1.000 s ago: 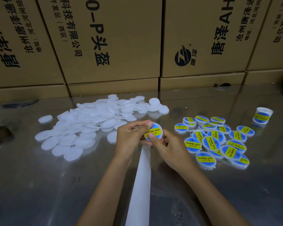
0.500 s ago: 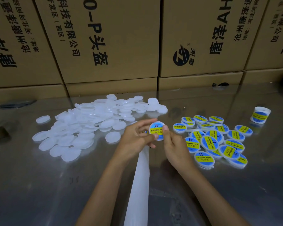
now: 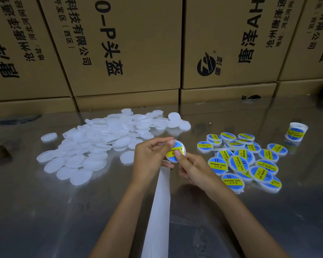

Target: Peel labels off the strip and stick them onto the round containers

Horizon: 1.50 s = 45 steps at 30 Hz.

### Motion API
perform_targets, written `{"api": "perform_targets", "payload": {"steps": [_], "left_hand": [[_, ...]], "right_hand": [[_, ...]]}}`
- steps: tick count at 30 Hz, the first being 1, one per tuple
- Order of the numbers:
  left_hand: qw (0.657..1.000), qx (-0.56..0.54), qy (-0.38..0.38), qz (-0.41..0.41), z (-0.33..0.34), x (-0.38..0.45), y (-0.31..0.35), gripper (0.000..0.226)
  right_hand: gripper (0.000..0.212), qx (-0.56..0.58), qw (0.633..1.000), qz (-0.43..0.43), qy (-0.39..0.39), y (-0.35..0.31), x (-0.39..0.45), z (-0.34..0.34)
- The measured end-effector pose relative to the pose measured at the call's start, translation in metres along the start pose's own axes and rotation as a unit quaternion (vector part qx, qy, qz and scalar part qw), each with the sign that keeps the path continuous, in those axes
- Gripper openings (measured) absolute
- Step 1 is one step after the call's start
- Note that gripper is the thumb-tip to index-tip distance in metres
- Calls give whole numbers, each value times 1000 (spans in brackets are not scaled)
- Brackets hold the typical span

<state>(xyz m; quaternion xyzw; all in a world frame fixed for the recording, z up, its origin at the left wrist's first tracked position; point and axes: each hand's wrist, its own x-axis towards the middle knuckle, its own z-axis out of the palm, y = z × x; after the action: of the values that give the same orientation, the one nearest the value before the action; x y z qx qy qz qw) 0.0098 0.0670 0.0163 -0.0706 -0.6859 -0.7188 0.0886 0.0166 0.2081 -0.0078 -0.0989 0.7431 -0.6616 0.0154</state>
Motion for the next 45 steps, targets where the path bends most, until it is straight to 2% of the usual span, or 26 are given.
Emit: {"api": "perform_targets", "payload": {"steps": [3, 6, 8, 11, 14, 16, 19, 26, 29, 31, 35, 38, 40, 42, 45], "left_hand": [[1000, 1, -3, -8, 2, 1, -2, 15], [1000, 15, -4, -7, 2, 3, -6, 26], [999, 43, 34, 5, -5, 7, -8, 30], [991, 84, 102, 11, -19, 12, -8, 32], [978, 125, 169, -4, -35, 17, -6, 32], [963, 169, 210, -18, -47, 19, -7, 30], [921, 300, 243, -54, -64, 20, -12, 29], [853, 476, 183, -111, -79, 26, -48, 54], [828, 526, 152, -123, -82, 30, -56, 56], [841, 506, 148, -123, -83, 33, -55, 56], [923, 334, 159, -102, -81, 30, -48, 47], [937, 294, 179, -58, -74, 29, -40, 35], [950, 248, 187, -26, -68, 28, -31, 22], [972, 170, 160, 16, -60, 25, -22, 14], [986, 119, 91, 67, -44, 18, -9, 25]], "right_hand": [[40, -4, 999, 38, 24, 3, 2, 2], [38, 60, 983, 104, 138, 9, 8, -8], [34, 164, 958, 127, 200, 10, 11, -19], [30, 329, 899, 140, 253, 11, 12, -35], [23, 375, 875, 139, 272, 12, 13, -42], [18, 353, 883, 143, 275, 13, 13, -41], [14, 294, 905, 151, 267, 12, 14, -38], [14, 160, 947, 140, 242, 16, 15, -24], [10, 132, 953, 125, 241, 17, 13, -20], [9, 116, 958, 114, 236, 17, 12, -17], [10, 79, 967, 96, 222, 16, 11, -11], [12, 64, 973, 88, 203, 16, 10, -9], [21, 83, 975, 91, 183, 14, 10, -8], [35, 126, 975, 103, 151, 10, 11, -8], [54, 168, 974, 124, 87, 1, 9, -5]]}}
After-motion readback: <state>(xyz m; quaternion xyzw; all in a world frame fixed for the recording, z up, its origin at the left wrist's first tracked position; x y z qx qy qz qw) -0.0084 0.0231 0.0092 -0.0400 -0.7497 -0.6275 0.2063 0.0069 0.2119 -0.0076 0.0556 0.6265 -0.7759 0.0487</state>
